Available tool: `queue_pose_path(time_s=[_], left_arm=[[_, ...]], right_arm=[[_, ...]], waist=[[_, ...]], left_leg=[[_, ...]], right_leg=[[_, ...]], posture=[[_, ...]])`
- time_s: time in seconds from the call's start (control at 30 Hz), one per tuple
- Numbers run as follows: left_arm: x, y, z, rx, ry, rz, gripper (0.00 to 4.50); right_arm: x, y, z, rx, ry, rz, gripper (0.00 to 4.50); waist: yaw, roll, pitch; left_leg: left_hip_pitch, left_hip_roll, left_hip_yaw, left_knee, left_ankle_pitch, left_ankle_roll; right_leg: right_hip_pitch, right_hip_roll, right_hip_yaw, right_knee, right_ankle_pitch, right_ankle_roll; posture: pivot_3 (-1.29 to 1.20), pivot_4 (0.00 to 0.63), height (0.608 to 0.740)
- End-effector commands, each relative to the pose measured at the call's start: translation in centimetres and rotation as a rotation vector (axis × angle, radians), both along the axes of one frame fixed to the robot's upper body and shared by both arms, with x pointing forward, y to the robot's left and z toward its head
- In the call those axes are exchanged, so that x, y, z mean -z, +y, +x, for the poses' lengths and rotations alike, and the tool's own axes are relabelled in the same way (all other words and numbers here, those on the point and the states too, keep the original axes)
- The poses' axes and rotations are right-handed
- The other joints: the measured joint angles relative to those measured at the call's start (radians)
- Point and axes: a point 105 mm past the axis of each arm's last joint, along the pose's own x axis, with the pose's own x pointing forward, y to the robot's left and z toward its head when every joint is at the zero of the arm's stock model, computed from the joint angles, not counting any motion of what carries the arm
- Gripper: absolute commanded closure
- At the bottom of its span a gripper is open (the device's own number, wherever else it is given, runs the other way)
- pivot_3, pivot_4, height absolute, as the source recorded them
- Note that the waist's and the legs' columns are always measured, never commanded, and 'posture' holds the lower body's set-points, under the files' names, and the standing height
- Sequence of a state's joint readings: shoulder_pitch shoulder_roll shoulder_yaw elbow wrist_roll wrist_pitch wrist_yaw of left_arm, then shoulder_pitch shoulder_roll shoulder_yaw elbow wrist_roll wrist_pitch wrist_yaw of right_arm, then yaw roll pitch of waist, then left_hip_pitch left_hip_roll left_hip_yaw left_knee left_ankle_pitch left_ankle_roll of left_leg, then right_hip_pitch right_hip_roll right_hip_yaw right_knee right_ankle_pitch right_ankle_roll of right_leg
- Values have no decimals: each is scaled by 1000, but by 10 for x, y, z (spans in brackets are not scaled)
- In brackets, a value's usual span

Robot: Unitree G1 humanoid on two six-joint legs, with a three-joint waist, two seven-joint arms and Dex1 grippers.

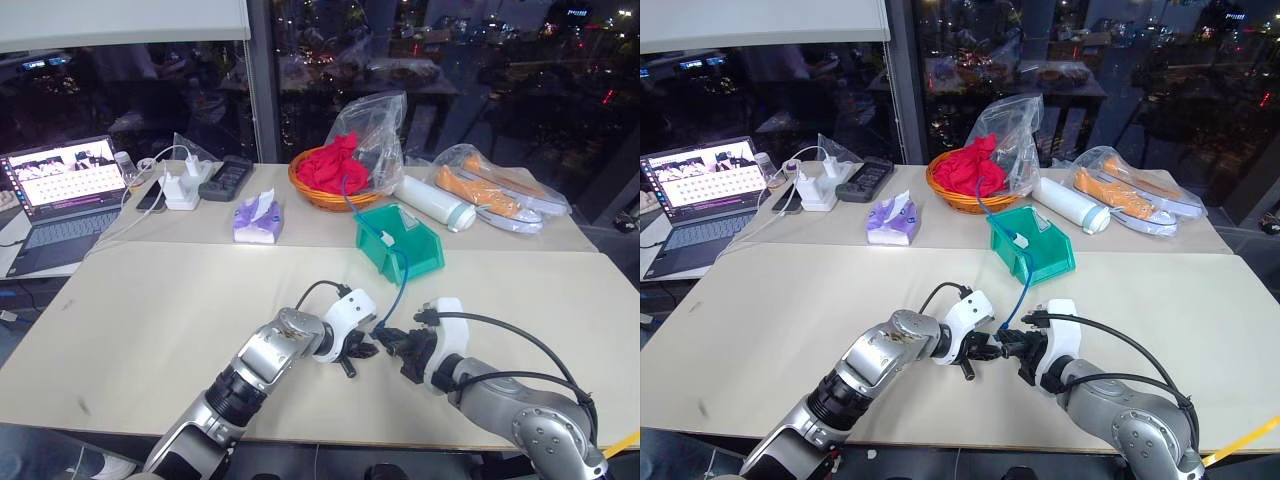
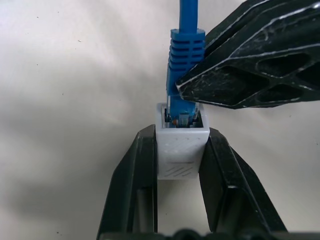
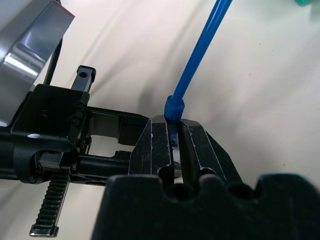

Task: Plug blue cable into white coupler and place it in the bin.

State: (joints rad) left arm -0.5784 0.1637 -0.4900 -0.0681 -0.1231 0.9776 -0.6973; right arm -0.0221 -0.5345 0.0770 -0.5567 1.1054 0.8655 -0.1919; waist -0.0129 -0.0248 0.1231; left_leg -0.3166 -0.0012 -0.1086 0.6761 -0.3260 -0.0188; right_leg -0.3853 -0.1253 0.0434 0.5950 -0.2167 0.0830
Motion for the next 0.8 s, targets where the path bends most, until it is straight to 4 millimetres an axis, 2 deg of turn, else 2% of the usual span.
queue_pose_path(time_s=[0.03, 0.13, 0.27, 0.3, 0.4, 0.43, 0.53, 0.57, 0.67, 0.73, 0.8], left_arm=[[-36, -25, -7, 81, -102, -124, 3852], [-34, -20, -7, 68, -88, -132, 3852], [-31, -12, -7, 57, -67, -139, 3852], [-30, -9, -8, 57, -50, -152, 3352], [-31, -4, -10, 79, -24, -180, 2467], [-31, -4, -12, 90, -12, -191, 2037], [-22, 2, -12, 110, -21, -166, 894], [-19, 5, -16, 129, -19, -161, 689], [-16, 11, -20, 143, -9, -180, 689], [-20, 17, -15, 109, -22, -215, 689], [-29, 24, -7, 72, -71, -259, 689]], right_arm=[[74, 24, -51, -183, 392, -21, 4500], [50, 17, -28, -109, 259, 17, 4500], [22, 5, -8, -28, 122, 30, 4500], [9, 0, -2, 2, 71, 41, 4500], [-17, -8, 6, 66, -23, 73, 4500], [-29, -12, 7, 100, -60, 101, 4500], [-55, -16, 2, 145, -118, 172, 4500], [-61, -19, -1, 168, -132, 180, 4500], [-78, -25, -5, 212, -163, 204, 4500], [-91, -35, -3, 240, -196, 190, 4500], [-117, -48, 7, 275, -281, 192, 4500]], waist=[[0, 0, 0], [0, 0, 0], [-1, 3, 4], [-1, 4, 5], [-3, 5, 13], [-3, 5, 14], [-1, 8, 16], [-2, 8, 17], [-2, 8, 17], [-1, 8, 17], [-3, 10, 20]], left_leg=[[0, 0, 0, 0, 0, 0], [0, 0, 0, 0, 0, 0], [-1, 0, 0, 0, 0, 0], [-1, 0, 0, 0, 0, 0], [-1, 0, -1, 0, 0, -1], [-4, 0, -1, 0, 1, -1], [-11, 0, -1, 0, 1, -2], [-15, -1, -1, 0, 2, -3], [-22, -1, -1, 0, 3, -5], [-25, -1, -1, 0, 3, -5], [-27, -1, -1, 0, 3, -4]], right_leg=[[0, 0, 0, 0, 0, 0], [0, 0, 0, 0, 0, 0], [-2, 0, 0, 0, 0, 0], [-3, 0, 0, 0, 0, 0], [-7, 0, 0, 0, 0, 0], [-10, 0, 0, 0, 3, -5], [-18, 0, 1, 0, 5, -8], [-21, 0, 1, 0, 5, -8], [-31, 0, 1, 1, 6, -9], [-35, 0, 1, 1, 6, -9], [-36, 0, 1, 1, 6, -9]], posture=[[0, 150, 740], [0, 150, 740], [0, 150, 740], [0, 150, 740], [0, 150, 740], [0, 150, 740], [0, 150, 740], [0, 150, 740], [0, 150, 740], [0, 150, 740], [0, 150, 740]])
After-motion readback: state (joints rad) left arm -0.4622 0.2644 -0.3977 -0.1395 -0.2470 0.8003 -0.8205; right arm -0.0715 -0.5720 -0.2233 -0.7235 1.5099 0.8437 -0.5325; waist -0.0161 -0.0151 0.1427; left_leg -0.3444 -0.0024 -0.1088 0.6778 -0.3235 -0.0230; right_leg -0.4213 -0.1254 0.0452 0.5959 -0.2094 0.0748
